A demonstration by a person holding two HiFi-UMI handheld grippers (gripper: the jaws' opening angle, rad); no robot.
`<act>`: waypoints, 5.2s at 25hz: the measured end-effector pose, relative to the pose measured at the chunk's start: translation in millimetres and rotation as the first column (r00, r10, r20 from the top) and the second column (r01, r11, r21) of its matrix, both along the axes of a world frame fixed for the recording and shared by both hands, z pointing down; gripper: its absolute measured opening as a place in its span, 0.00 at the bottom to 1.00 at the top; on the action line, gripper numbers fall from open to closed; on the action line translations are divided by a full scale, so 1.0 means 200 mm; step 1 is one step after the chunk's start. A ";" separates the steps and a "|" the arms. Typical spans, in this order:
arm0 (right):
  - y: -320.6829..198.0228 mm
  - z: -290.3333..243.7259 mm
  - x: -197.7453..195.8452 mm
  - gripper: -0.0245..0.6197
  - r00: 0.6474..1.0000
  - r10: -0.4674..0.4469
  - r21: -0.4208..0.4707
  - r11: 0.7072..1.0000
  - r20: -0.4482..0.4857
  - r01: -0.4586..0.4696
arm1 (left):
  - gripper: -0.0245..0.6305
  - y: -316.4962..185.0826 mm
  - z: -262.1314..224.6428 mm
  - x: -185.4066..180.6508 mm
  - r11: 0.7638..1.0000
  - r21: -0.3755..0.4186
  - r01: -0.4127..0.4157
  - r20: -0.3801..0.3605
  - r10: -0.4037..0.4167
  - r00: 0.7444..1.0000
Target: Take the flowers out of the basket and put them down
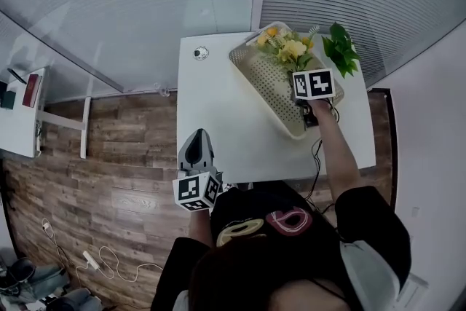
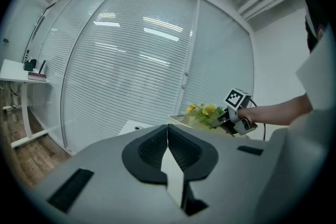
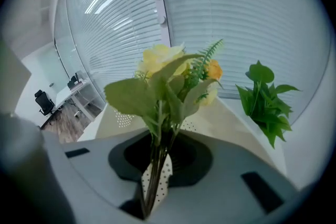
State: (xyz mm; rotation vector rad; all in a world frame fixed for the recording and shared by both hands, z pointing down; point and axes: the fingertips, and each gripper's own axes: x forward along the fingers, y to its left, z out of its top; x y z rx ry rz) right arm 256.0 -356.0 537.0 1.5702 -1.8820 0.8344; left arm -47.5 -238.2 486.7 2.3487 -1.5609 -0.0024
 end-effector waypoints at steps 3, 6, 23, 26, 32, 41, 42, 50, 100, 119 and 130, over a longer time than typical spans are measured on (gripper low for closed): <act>0.02 -0.11 -0.05 0.12 1.000 -0.022 0.043 0.999 0.005 0.022 | 0.07 0.02 -0.01 -0.01 1.000 0.002 -0.007 0.001 0.007 1.000; 0.05 -0.21 -0.11 0.12 0.999 -0.053 0.077 0.996 0.004 0.052 | 0.07 0.03 -0.01 -0.03 1.000 0.005 -0.008 0.004 0.008 1.000; 0.22 -0.44 -0.68 0.12 0.972 -0.218 0.178 0.963 0.086 0.201 | 0.07 0.18 -0.04 -0.30 0.998 0.026 0.050 0.011 -0.050 0.999; 0.26 -0.40 -0.79 0.12 0.965 -0.245 0.170 0.959 0.091 0.228 | 0.07 0.20 -0.03 -0.35 0.998 0.024 0.059 0.012 -0.060 0.998; 0.27 -0.36 -0.94 0.12 0.956 -0.274 0.165 0.953 0.106 0.255 | 0.07 0.21 -0.03 -0.43 0.997 0.020 0.080 0.013 -0.080 0.997; 0.30 -0.26 -1.15 0.12 0.939 -0.321 0.147 0.942 0.120 0.303 | 0.07 0.22 -0.02 -0.52 0.994 0.015 0.111 0.010 -0.111 0.994; 0.30 -0.25 -1.17 0.12 0.939 -0.322 0.143 0.941 0.117 0.305 | 0.07 0.22 -0.02 -0.53 0.993 0.015 0.116 0.009 -0.116 0.993; 0.31 -0.03 -1.25 0.12 0.941 -0.318 0.087 0.947 0.116 0.309 | 0.07 0.21 -0.02 -0.59 0.988 0.015 0.152 0.009 -0.152 0.988; 0.34 0.68 -1.28 0.15 0.958 -0.274 -0.128 0.950 0.085 0.283 | 0.07 0.27 0.07 -0.68 0.963 -0.054 0.264 0.056 -0.261 0.964; 0.41 0.66 -1.36 0.47 0.940 -0.273 -0.163 0.937 0.205 0.308 | 0.07 0.24 0.10 -0.63 0.972 -0.053 0.229 0.039 -0.228 0.973; 0.49 0.53 -1.32 0.57 0.923 -0.238 -0.153 0.944 0.302 0.293 | 0.07 0.21 0.08 -0.53 0.989 -0.051 0.140 0.010 -0.140 0.990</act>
